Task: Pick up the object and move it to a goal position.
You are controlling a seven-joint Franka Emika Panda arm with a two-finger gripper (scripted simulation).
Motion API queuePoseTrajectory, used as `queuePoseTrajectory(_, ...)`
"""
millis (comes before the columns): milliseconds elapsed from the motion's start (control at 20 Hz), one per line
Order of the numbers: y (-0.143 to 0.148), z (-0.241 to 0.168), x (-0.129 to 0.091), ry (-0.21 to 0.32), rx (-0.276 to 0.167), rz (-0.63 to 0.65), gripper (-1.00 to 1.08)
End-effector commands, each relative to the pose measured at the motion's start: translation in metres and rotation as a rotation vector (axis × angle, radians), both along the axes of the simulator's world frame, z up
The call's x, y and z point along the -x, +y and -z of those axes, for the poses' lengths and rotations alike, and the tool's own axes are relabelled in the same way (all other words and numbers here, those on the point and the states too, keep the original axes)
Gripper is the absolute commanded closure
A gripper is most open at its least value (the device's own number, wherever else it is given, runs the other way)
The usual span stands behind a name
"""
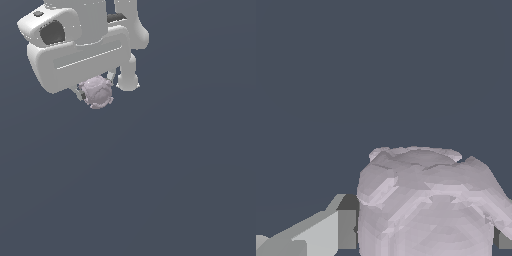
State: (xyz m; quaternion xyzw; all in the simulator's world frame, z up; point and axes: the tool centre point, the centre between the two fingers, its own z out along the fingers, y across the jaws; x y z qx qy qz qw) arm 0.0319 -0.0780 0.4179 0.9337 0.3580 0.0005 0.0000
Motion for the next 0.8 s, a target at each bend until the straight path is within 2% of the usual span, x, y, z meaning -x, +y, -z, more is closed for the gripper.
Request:
queuePoseTrajectory(0, 0.000, -0.012, -0.004, 0.001, 0.000, 0.000, 1.08)
queuePoseTrajectory(750, 0.000, -0.039, -0.014, 0.001, 0.000, 0.000, 1.08)
